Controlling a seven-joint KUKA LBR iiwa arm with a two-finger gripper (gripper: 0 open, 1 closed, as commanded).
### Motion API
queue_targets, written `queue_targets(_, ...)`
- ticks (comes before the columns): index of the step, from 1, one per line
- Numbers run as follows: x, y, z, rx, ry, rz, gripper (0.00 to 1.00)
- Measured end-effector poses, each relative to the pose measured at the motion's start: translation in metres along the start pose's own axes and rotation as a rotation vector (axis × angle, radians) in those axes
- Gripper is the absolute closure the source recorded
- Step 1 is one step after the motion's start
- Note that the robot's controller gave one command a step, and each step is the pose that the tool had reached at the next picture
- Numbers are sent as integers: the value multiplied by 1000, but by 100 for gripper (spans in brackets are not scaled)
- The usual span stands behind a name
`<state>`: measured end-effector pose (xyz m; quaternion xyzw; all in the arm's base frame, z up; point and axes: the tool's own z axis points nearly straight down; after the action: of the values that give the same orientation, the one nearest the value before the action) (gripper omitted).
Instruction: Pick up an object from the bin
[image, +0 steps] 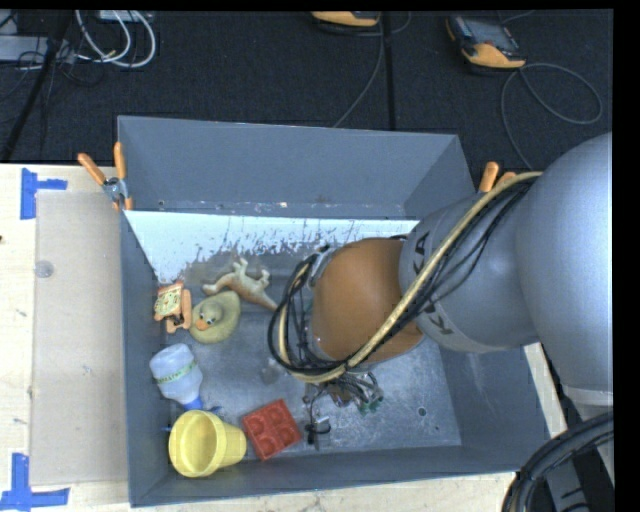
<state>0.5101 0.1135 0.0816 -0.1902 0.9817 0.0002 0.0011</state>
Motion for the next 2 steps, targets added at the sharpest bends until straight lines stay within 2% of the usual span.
queue_targets(1, 11, 27, 7, -1, 6, -174, 0)
queue_targets(2, -3, 60, 11, -1, -2, -118, 100)
